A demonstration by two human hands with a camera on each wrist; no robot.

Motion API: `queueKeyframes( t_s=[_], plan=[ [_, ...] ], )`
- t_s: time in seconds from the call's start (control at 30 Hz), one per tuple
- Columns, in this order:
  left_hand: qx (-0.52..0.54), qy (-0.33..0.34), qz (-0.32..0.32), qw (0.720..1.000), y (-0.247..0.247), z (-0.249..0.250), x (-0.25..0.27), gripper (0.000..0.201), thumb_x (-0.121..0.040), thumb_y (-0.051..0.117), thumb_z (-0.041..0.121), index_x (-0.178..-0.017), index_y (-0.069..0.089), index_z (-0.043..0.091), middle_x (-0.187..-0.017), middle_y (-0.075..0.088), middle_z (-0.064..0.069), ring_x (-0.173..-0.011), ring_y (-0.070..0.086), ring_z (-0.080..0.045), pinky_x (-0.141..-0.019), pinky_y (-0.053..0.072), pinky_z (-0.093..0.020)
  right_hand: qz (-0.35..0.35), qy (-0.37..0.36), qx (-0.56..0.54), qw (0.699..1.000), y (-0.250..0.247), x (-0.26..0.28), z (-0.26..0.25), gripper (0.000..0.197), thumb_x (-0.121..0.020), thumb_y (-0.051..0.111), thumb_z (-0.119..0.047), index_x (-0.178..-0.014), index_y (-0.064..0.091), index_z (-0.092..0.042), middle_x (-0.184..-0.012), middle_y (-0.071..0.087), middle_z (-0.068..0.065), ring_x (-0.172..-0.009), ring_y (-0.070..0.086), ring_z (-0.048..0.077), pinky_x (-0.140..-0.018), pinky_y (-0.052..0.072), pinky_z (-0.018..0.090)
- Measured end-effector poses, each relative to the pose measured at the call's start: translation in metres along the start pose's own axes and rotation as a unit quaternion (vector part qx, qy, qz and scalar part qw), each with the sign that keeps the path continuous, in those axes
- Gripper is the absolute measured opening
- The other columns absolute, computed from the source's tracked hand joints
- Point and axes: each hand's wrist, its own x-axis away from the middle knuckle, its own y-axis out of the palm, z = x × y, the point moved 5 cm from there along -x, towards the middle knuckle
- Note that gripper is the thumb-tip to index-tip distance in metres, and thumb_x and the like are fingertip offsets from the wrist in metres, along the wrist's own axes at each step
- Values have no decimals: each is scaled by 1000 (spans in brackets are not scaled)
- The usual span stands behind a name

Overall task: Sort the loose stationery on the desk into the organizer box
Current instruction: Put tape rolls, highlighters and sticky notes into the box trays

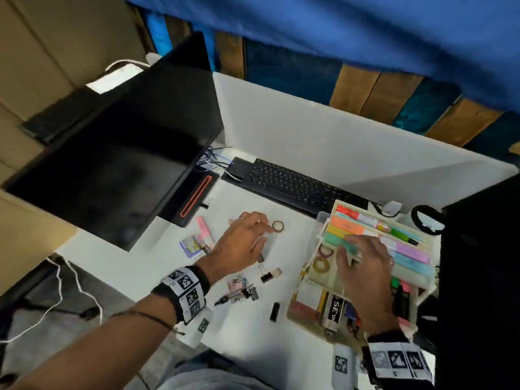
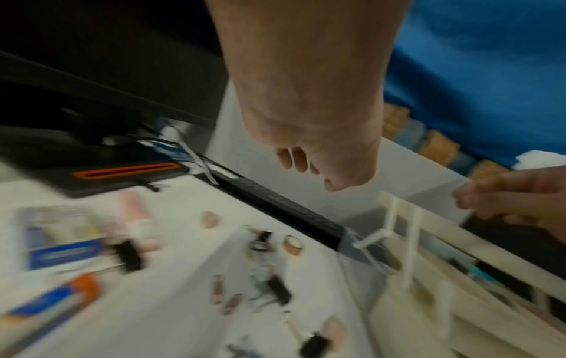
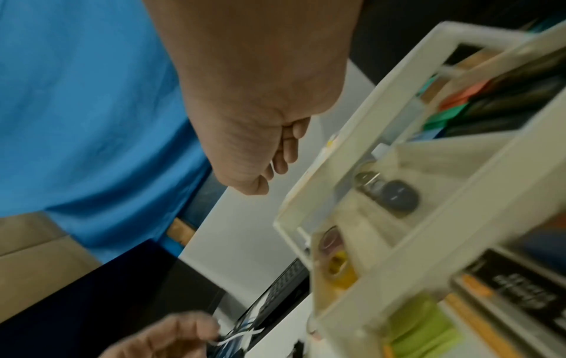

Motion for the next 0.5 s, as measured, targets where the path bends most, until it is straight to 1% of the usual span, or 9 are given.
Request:
queueKeyframes(
  t_s=[0.1,0.17,0.23,0.27,0.33,0.4,0.5],
  plan=[
    [6,-133,-17,991,-12,-66,52,38,-89,59,4,-122,68,22,-131,54,1,-117,55,-24,-103,47,-34,-51,-73,-51,995,25,-8,-47,14,-91,71,-20,-105,70,-20,-104,65,-2,-89,60,17,-85,51,40],
    [3,-204,-34,978,-20,-101,87,46,-82,58,-2,-120,70,20,-129,57,0,-119,56,-26,-105,47,-36,-104,-112,-84,985,50,-9,-79,13,-93,71,-18,-106,70,-20,-101,65,-6,-82,59,9,-75,54,33],
    [7,-263,-54,963,-25,-128,116,52,-75,56,-4,-118,70,21,-125,57,-1,-115,57,-28,-102,49,-38,-168,-136,-91,972,83,-7,-108,10,-94,70,-18,-104,71,-22,-97,64,-10,-76,59,3,-66,55,27],
    [12,-292,-60,954,-27,-139,128,52,-75,56,-4,-117,70,22,-125,56,-1,-114,58,-28,-100,50,-37,-198,-142,-90,966,100,-5,-121,7,-94,70,-19,-101,71,-23,-95,65,-11,-74,61,2,-64,55,26],
    [18,-334,-65,940,-29,-157,149,49,-78,57,-2,-120,68,22,-129,53,-3,-116,58,-28,-100,51,-37,-255,-141,-81,953,136,-1,-143,7,-93,70,-22,-100,71,-24,-95,68,-10,-71,62,2,-66,54,26],
    [28,-356,-71,931,-29,-168,164,47,-84,57,3,-126,65,21,-134,51,-3,-122,57,-27,-104,50,-38,-308,-124,-70,941,172,5,-161,13,-93,70,-26,-106,72,-24,-99,69,-9,-72,64,3,-71,56,28],
    [46,-377,-70,923,-24,-178,176,40,-92,59,11,-131,61,21,-137,50,-2,-126,55,-22,-107,48,-35,-343,-90,-81,932,215,12,-181,16,-93,71,-26,-109,71,-23,-102,68,-9,-78,67,12,-79,59,36]
  ],
)
